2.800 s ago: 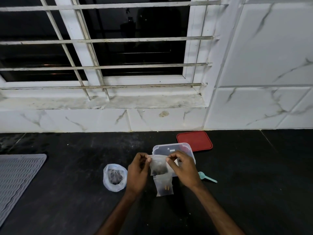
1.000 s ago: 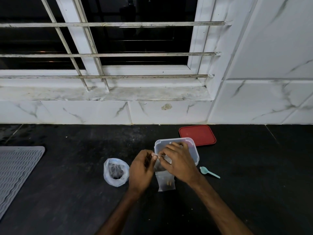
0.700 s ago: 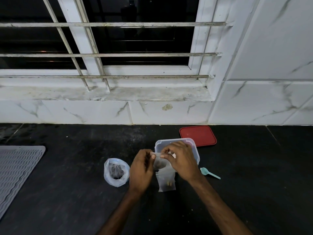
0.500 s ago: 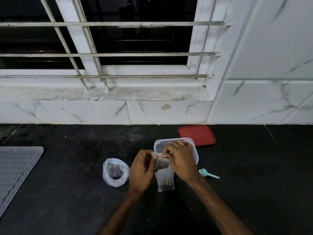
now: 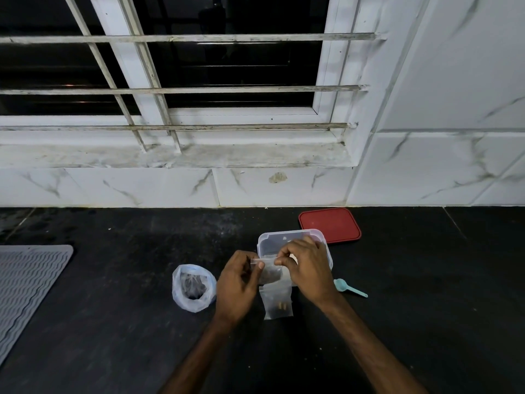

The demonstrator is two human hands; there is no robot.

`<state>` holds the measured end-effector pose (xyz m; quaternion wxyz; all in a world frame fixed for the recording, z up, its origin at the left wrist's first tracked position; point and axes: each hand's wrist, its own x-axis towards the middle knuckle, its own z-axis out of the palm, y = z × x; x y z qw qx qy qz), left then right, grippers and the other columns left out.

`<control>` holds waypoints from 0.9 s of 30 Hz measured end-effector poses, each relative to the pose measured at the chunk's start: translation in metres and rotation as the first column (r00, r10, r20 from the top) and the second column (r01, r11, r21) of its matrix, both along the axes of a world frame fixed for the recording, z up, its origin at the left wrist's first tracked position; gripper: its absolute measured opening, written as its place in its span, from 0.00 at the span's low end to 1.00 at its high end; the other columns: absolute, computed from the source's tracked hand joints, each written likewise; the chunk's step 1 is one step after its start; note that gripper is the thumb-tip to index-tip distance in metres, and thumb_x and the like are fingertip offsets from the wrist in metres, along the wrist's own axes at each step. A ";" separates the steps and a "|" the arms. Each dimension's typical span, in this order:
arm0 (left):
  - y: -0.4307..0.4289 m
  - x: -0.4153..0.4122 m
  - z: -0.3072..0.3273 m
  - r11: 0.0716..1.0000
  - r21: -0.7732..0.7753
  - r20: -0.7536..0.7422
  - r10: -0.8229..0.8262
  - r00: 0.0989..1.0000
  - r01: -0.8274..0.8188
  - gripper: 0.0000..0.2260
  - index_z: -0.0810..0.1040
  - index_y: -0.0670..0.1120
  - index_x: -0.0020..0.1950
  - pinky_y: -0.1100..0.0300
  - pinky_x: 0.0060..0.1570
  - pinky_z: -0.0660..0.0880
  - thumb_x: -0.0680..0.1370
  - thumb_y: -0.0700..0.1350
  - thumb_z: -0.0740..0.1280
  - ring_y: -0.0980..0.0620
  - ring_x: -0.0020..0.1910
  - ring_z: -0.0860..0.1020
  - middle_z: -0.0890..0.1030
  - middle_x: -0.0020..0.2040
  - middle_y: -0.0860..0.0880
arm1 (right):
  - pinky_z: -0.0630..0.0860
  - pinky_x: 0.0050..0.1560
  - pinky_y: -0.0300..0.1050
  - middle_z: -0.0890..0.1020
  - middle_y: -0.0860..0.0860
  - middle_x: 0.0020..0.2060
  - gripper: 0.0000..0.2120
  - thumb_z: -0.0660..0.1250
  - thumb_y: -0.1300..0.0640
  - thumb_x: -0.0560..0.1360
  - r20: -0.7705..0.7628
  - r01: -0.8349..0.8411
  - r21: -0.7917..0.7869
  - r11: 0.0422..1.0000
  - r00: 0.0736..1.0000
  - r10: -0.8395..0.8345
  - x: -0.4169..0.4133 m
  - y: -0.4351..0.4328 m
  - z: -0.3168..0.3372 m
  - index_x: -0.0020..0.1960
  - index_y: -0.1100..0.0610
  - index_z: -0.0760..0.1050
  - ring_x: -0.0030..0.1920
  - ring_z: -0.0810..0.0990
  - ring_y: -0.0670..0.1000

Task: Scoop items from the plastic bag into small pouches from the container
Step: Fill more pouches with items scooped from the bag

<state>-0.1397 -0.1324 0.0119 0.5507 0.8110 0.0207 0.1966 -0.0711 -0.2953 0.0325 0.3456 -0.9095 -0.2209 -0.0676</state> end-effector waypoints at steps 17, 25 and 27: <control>-0.003 0.003 0.006 0.979 -0.198 -0.111 -0.063 0.992 0.040 0.05 0.82 0.48 0.42 0.57 0.41 0.79 0.75 0.38 0.73 0.50 0.41 0.83 0.84 0.41 0.47 | 0.72 0.55 0.51 0.81 0.45 0.44 0.04 0.67 0.58 0.75 0.038 -0.158 -0.151 0.976 0.985 0.166 0.001 0.002 0.009 0.45 0.50 0.78 0.51 0.77 0.48; 0.005 0.002 -0.001 1.000 -0.025 -0.166 0.001 0.986 -0.005 0.03 0.77 0.55 0.43 0.45 0.41 0.78 0.77 0.48 0.67 0.51 0.39 0.79 0.81 0.39 0.53 | 0.74 0.55 0.44 0.81 0.46 0.43 0.04 0.68 0.58 0.76 -0.054 -0.141 0.059 0.988 0.988 0.144 -0.005 -0.002 0.001 0.44 0.54 0.81 0.48 0.76 0.43; 0.006 0.001 -0.003 1.000 0.000 -0.155 0.020 0.988 -0.021 0.04 0.76 0.54 0.43 0.45 0.41 0.78 0.77 0.49 0.65 0.52 0.39 0.79 0.80 0.39 0.54 | 0.74 0.53 0.45 0.80 0.45 0.42 0.04 0.69 0.58 0.75 -0.045 -0.127 0.075 0.989 0.990 0.130 -0.003 -0.006 -0.001 0.43 0.53 0.81 0.47 0.75 0.43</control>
